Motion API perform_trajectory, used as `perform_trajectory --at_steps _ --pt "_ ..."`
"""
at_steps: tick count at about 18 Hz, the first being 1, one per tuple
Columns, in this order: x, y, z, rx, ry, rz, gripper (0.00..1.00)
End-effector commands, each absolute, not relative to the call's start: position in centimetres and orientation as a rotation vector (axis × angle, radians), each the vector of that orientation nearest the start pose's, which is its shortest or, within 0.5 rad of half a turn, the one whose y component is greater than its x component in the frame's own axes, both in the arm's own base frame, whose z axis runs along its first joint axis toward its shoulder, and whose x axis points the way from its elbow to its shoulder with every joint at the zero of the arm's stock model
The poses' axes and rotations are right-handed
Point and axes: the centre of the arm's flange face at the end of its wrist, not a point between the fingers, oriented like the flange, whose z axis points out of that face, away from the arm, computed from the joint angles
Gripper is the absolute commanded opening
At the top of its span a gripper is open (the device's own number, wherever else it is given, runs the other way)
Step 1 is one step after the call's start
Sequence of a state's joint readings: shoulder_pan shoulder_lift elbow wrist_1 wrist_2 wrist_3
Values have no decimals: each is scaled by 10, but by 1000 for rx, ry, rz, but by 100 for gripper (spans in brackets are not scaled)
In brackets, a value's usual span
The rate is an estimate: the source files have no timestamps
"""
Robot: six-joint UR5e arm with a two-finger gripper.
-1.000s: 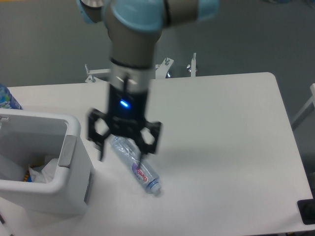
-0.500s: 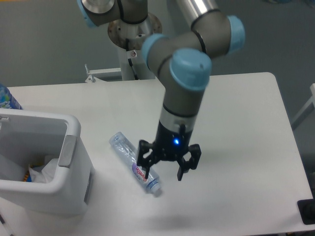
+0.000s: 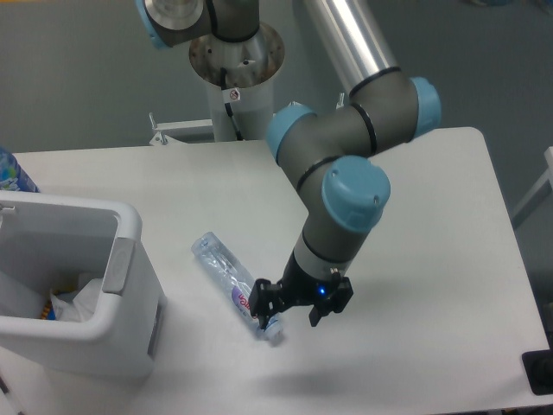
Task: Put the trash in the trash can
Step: 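Lower the gripper and close it around the bottle's cap end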
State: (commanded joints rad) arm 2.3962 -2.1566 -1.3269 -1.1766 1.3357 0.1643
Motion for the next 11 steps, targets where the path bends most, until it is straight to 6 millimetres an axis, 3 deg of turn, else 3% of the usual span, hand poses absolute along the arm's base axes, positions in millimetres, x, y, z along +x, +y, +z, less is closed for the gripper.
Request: perform_trajectory --at_steps 4,11 --pt "-416 612 273 -2834 -1070 -200 87" --pt "-397 624 243 -2886 -1188 -97 85"
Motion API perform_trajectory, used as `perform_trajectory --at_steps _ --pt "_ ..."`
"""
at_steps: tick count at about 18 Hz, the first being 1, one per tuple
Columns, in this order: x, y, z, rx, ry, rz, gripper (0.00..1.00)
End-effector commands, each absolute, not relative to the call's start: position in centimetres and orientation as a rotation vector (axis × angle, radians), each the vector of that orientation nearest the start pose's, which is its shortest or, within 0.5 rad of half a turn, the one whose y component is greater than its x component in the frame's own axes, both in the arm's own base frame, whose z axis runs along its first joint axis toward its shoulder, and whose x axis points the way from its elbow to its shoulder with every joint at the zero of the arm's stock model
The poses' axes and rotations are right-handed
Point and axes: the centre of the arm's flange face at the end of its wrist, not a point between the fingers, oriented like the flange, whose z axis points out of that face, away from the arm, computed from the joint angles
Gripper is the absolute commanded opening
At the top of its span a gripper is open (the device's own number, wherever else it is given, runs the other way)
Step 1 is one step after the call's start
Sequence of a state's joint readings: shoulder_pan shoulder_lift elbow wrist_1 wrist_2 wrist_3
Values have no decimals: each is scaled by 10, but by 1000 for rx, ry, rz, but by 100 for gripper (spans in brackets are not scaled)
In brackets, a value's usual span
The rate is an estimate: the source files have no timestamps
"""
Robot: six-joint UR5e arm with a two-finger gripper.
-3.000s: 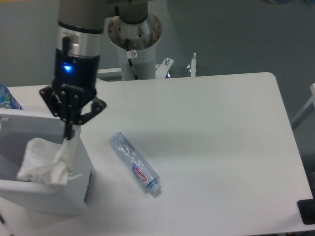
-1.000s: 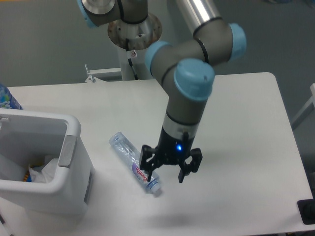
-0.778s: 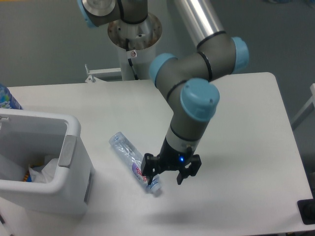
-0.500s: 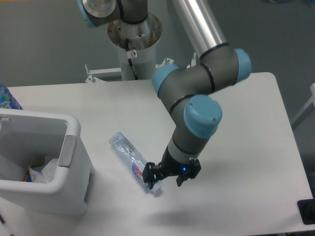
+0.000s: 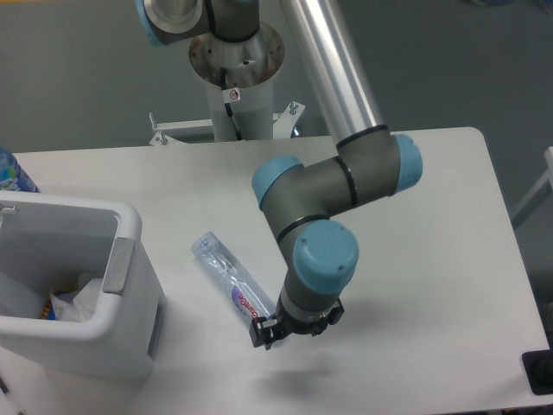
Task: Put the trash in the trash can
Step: 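Lower the gripper and close it around the bottle's cap end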
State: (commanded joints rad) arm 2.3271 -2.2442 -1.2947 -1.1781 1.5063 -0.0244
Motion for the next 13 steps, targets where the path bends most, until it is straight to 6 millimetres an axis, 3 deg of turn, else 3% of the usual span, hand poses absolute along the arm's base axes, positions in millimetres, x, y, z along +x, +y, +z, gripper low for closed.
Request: perform_trajectory --at_steps 4,7,13 --pt "-393 623 237 -2904 -1228 -95 81" --pt "-386 617 217 -2938 -1299 -92 78" --pt "-385 620 214 -2935 -1319 -80 78"
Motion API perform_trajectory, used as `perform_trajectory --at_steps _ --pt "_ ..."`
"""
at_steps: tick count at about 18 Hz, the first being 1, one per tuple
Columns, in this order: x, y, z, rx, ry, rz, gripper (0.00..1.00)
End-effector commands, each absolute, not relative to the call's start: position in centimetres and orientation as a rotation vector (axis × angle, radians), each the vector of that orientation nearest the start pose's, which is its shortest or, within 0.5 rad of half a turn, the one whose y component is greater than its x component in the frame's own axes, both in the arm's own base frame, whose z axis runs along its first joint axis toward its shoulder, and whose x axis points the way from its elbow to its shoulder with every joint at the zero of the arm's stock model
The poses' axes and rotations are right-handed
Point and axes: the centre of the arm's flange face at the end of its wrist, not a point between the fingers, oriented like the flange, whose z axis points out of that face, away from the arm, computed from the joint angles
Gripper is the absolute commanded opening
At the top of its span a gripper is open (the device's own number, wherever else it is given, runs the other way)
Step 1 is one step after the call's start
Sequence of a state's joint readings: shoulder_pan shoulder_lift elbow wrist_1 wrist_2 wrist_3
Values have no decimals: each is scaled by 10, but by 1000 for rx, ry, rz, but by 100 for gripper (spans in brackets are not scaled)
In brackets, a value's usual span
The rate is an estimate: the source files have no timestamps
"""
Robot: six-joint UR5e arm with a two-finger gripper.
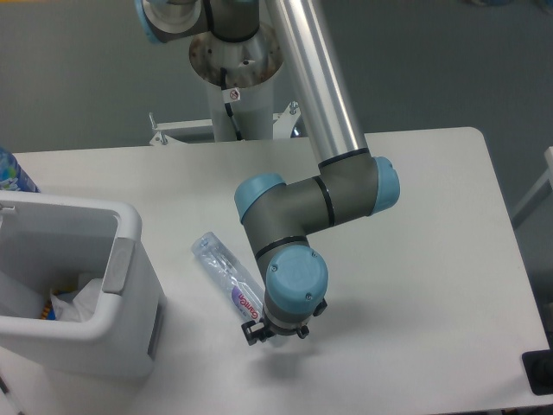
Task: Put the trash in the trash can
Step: 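Lower the gripper and close it around the bottle's cap end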
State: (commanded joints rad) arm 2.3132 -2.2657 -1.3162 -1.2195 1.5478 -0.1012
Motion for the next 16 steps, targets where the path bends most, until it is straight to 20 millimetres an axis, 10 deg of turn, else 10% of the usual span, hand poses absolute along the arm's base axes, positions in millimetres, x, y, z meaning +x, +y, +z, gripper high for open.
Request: perform_trajectory --at_steps 16 --pt "-383 623 196 -2979 -1361 -15 58"
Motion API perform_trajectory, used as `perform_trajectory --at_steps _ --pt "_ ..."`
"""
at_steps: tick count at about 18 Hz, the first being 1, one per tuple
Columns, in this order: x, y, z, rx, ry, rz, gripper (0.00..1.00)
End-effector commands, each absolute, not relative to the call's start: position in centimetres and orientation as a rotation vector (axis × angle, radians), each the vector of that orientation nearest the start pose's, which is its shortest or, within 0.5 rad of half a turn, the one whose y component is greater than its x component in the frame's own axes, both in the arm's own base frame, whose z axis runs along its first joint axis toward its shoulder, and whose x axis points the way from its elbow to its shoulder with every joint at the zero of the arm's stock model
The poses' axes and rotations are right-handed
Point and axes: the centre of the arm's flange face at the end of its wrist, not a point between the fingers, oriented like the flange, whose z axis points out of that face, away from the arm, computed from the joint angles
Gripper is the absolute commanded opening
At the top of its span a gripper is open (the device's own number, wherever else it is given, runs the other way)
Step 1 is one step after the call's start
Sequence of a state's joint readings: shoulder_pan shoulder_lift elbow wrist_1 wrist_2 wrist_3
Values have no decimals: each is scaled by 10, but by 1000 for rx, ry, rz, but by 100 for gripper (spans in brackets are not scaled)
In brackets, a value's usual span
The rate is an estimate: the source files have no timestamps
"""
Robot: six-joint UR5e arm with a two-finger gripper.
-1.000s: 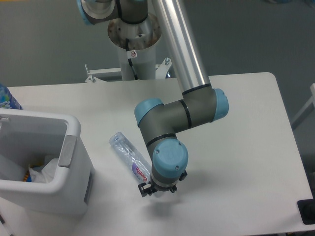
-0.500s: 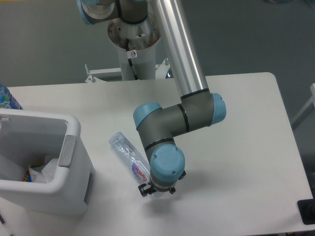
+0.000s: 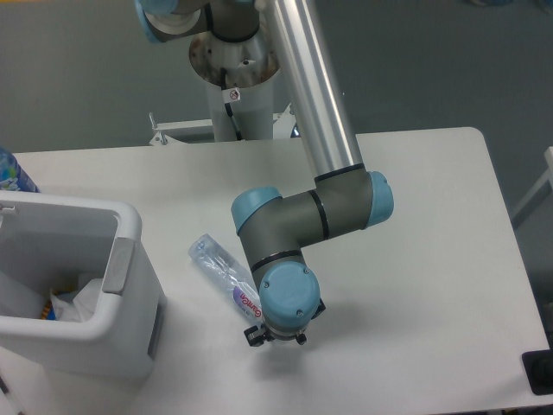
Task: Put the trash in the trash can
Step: 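Lower the gripper and close it around the bottle's cap end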
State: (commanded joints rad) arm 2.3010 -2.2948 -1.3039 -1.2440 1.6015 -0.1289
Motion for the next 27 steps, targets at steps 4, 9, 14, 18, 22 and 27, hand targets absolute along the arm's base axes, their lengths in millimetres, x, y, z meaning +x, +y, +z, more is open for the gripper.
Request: perform_trajectory --at_steps 4,9,14,18,22,27 --pt "-376 624 194 -3003 -1357 -25 50" --pt "-375 624 196 -3004 -1355 -25 29" --pt "-375 625 208 -2988 -1348 -16 18" --pt "-374 625 227 -2962 -1328 -26 13" --pt "-378 632 250 -2916 -1301 -57 7" --pt "-391 637 293 -2816 -1278 -91 7"
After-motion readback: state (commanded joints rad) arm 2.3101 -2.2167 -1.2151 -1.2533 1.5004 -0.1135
